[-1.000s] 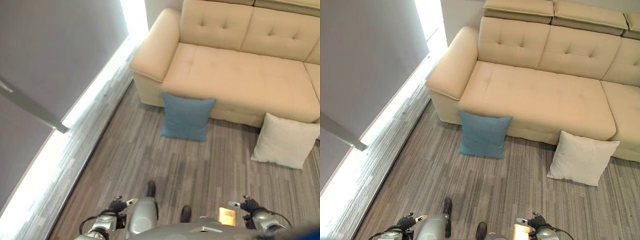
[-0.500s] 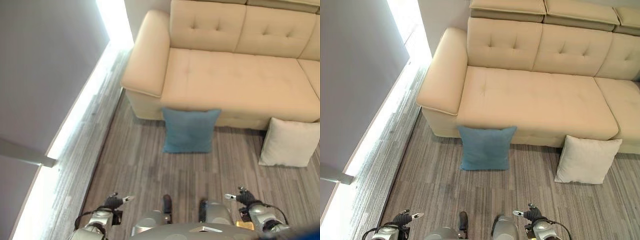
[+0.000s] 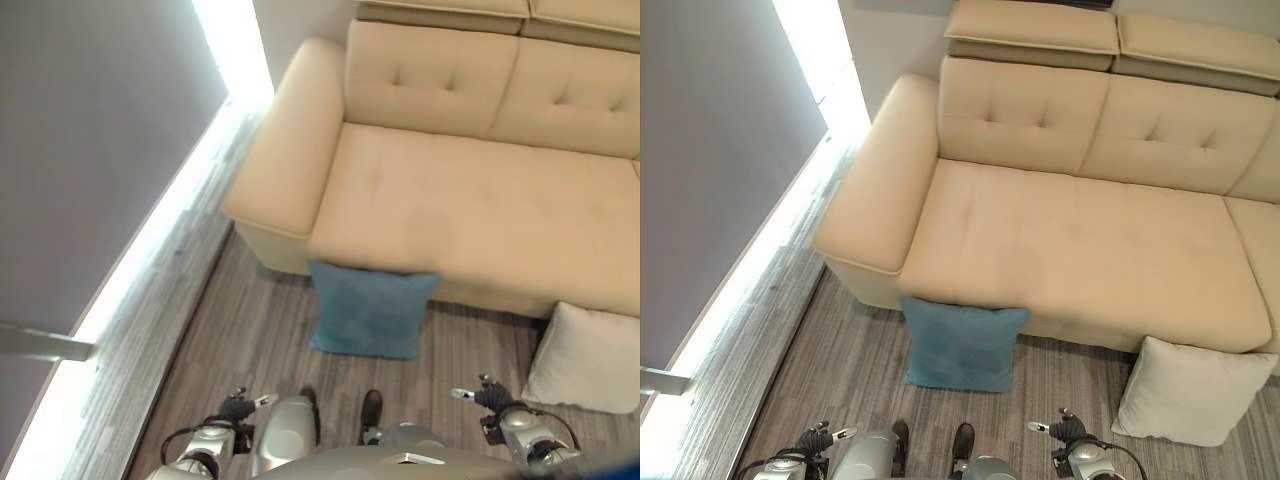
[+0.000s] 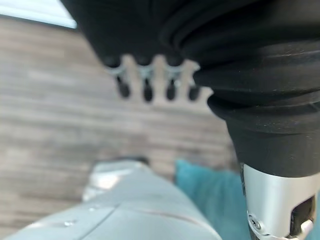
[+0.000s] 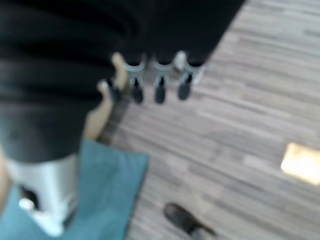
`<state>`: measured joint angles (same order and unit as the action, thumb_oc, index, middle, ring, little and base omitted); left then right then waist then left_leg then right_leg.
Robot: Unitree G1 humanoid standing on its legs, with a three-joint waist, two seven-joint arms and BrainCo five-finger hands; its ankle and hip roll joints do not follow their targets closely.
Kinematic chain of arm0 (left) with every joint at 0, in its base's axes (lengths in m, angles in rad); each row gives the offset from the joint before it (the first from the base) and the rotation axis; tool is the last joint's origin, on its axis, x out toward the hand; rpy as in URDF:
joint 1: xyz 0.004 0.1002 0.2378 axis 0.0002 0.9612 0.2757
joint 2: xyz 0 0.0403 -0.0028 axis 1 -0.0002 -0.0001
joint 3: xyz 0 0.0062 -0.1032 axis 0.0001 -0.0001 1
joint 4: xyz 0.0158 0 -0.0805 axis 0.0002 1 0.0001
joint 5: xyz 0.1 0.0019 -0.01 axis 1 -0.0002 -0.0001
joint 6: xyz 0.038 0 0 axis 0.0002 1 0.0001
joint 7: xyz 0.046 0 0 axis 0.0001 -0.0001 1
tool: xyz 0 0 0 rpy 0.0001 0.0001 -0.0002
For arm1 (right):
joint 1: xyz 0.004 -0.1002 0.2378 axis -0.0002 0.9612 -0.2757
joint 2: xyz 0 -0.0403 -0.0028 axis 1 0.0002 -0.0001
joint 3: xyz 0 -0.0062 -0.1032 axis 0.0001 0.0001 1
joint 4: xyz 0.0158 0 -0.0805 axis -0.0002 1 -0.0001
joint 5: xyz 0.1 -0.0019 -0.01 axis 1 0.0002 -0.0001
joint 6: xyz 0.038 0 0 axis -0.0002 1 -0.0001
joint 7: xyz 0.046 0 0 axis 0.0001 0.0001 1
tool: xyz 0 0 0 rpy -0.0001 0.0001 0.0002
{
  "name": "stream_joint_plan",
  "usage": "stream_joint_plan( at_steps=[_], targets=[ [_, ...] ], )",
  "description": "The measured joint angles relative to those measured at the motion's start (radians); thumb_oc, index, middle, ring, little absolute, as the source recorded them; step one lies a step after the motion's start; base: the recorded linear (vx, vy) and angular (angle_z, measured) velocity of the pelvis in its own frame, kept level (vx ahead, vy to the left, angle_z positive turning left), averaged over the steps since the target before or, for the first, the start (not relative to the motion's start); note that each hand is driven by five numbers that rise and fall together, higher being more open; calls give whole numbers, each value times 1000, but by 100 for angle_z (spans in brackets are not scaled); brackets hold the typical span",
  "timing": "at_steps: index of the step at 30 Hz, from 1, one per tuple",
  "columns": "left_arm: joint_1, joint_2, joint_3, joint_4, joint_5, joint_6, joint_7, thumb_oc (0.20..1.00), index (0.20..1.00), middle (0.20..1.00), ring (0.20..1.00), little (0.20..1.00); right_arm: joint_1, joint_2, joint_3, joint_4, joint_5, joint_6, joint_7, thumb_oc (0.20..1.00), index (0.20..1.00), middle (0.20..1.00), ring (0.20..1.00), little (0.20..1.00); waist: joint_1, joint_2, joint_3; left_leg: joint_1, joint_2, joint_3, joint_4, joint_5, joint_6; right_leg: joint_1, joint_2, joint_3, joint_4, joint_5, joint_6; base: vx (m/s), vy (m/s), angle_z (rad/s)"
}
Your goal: Pick up all the scattered cushions and arrange them neatly on the sofa.
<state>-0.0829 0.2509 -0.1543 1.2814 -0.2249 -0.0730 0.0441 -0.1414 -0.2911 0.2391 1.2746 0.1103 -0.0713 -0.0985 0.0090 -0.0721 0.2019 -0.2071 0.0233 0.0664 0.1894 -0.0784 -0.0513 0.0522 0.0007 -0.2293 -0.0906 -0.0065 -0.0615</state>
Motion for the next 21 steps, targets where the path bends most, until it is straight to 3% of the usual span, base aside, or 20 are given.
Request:
stream_joint_plan(
  at_steps=[2, 3, 4, 5, 7, 8, 11, 13, 17, 21],
  targets=[
    [-12, -1, -2, -2, 1, -2, 1, 1000, 1000, 1000, 1000, 1000, 25, -5, -3, 21, 3, 11, 0, 1000, 1000, 1000, 1000, 1000, -7, 9, 9, 46, -19, 1, -178, 83, 15, 34, 1, 4, 1, -23, 33, 111, 181, -21],
    [9, -9, -3, 9, 2, 3, 1, 1000, 1000, 1000, 1000, 1000, 27, -7, -3, 18, 3, 10, 0, 1000, 1000, 1000, 1000, 1000, -11, 26, -5, 63, -26, 9, -140, 104, 49, 46, -4, 25, 19, -47, 40, 111, 160, -55],
    [24, -11, -3, 15, 3, 3, 0, 1000, 1000, 1000, 1000, 1000, 28, -13, -4, 2, 3, 9, -1, 1000, 1000, 1000, 1000, 1000, -22, 53, -12, 98, -32, 12, -182, 136, 85, 50, -5, 35, 49, -73, 53, 145, 188, -49],
    [15, -1, -3, 16, 3, -1, 1, 1000, 1000, 1000, 1000, 1000, 36, -6, -5, 0, 2, 12, 3, 1000, 1000, 1000, 1000, 1000, -21, 55, -11, 148, -44, 19, -245, 158, 106, 41, -19, 31, 93, -80, 63, 140, 186, -20],
    [10, 24, -2, 18, 3, -3, 1, 1000, 1000, 1000, 1000, 1000, 39, 11, -9, -1, 1, 11, 4, 1000, 1000, 1000, 1000, 1000, -17, 57, -13, 210, -56, 18, -280, 148, 128, 29, -41, 24, 186, -111, 89, 61, 134, -11],
    [5, 36, -3, 17, 3, -4, 3, 1000, 1000, 1000, 1000, 1000, 35, 12, -9, -2, 0, 10, 4, 1000, 1000, 1000, 1000, 1000, -8, 54, -22, 220, -69, 31, -280, 132, 133, -21, -76, 22, 268, -148, 103, -4, 126, -17],
    [-2, 44, -2, 16, 3, -4, 5, 1000, 1000, 1000, 1000, 1000, -7, 10, -6, -7, -7, 5, 4, 1000, 1000, 1000, 1000, 1000, 18, 58, -17, 226, -84, 66, -280, 118, 142, -134, -146, 24, 390, -148, 144, -26, 61, -27],
    [-7, 46, -3, 20, 3, -2, 6, 1000, 1000, 1000, 1000, 1000, -18, 12, -3, -28, -8, -1, 4, 1000, 1000, 1000, 1000, 1000, 14, 70, -9, 226, -86, 59, -275, 116, 142, -198, -157, 83, 466, -153, 167, -21, -39, 1],
    [-6, 51, -8, 16, 4, -5, 6, 1000, 1000, 1000, 1000, 1000, -20, 16, -1, -28, -17, -1, 3, 1000, 1000, 1000, 1000, 1000, 43, 63, -11, 228, -83, 65, -266, 101, 143, -214, -223, 75, 364, -105, 189, -1, -127, 3],
    [29, 53, 3, 18, 3, -4, 7, 1000, 1000, 1000, 1000, 1000, -9, 17, -1, -34, -18, 0, 3, 1000, 1000, 1000, 1000, 1000, 52, 36, -22, 245, -78, 61, -255, 87, 112, -108, -222, 71, 160, -19, 196, 24, -192, 1]
  ],
)
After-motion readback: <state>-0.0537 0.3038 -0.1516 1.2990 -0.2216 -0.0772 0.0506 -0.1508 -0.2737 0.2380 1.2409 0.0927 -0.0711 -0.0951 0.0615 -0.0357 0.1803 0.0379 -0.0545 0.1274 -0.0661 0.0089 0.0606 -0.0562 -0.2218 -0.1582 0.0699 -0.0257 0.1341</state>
